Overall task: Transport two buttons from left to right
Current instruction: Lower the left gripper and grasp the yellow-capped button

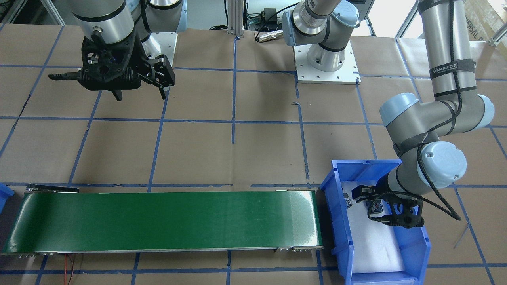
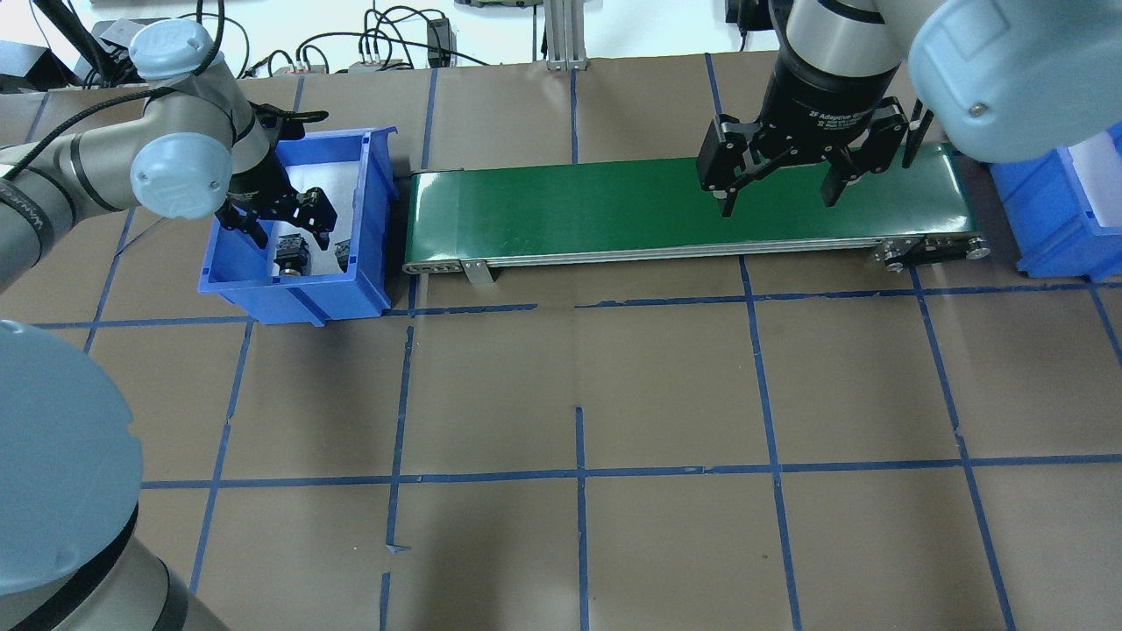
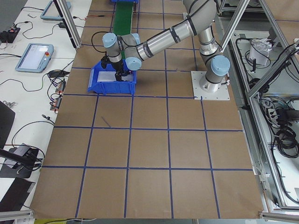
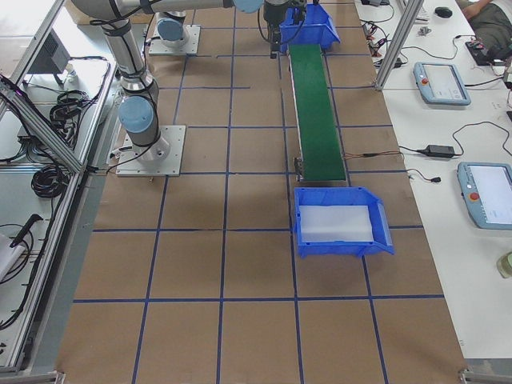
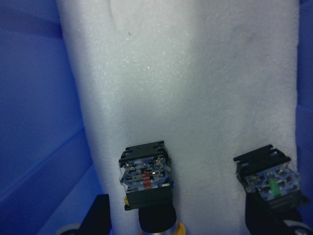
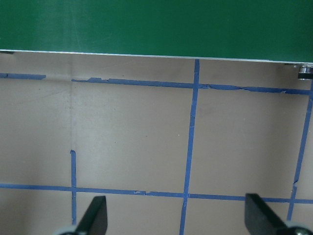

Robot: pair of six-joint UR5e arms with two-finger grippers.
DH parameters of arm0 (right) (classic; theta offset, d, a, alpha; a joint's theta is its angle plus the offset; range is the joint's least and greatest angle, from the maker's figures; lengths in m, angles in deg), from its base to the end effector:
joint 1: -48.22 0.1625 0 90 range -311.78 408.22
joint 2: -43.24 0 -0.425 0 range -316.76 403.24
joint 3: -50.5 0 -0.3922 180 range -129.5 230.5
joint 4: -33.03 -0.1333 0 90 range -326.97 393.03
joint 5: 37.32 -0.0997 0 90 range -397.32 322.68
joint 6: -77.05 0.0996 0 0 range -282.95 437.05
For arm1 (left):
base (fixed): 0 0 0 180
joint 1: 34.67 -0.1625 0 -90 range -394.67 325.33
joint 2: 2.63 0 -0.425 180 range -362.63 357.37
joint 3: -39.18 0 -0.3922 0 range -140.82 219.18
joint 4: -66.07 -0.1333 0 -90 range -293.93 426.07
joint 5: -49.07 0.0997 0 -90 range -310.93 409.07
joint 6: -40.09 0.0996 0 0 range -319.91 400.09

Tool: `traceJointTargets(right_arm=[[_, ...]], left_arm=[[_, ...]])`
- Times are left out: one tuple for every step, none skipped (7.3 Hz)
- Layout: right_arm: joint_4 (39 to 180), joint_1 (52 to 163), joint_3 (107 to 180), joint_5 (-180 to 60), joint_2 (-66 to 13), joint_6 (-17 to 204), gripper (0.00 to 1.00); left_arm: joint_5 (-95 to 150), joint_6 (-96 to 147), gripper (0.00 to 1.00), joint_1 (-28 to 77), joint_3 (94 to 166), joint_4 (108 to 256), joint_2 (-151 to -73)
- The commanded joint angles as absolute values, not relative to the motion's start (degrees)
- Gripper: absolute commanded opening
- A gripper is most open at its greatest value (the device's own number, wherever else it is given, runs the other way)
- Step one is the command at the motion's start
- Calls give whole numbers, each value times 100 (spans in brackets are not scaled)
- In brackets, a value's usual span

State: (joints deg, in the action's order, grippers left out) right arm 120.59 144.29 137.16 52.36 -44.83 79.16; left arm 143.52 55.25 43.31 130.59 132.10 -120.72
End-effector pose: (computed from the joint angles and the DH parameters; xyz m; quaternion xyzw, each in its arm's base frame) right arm 0.1864 -0.4873 0.4955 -0.0345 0.9994 0.0092 0.0021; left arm 0.0086 -0.6434 0.2359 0.0292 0.9977 0.0560 0.0264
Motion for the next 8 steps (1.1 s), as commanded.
traceJointTargets(right_arm=[[12056,14429,13716,5242,-4483,7916,100],[12039,14429,13716,5242,-4491,7916,100],[12048,14429,13716,5242,-4491,7916,100],[12048,14429,13716,5242,-4491,7916,100],[12030,14429,13716,5242,-4491,7916,100],[12030,14429,13716,5242,-4491,7916,100],[12030,14429,13725,5242,-4500,7916,100],[12030,14429,13725,5242,-4500,7916,100]], left_arm=[[14426,5547,84,4346,13076,13225,-12137],[14426,5539,82,4346,13094,13225,-12163],[14478,5460,82,4372,13103,13225,-12242],[14696,5425,82,4399,13103,13225,-12277],[14716,5424,82,4408,13103,13225,-12321],[14716,5415,82,4408,13103,13225,-12313],[14777,5415,82,4408,13103,13225,-12313],[14830,5407,74,4416,13103,13225,-12313]])
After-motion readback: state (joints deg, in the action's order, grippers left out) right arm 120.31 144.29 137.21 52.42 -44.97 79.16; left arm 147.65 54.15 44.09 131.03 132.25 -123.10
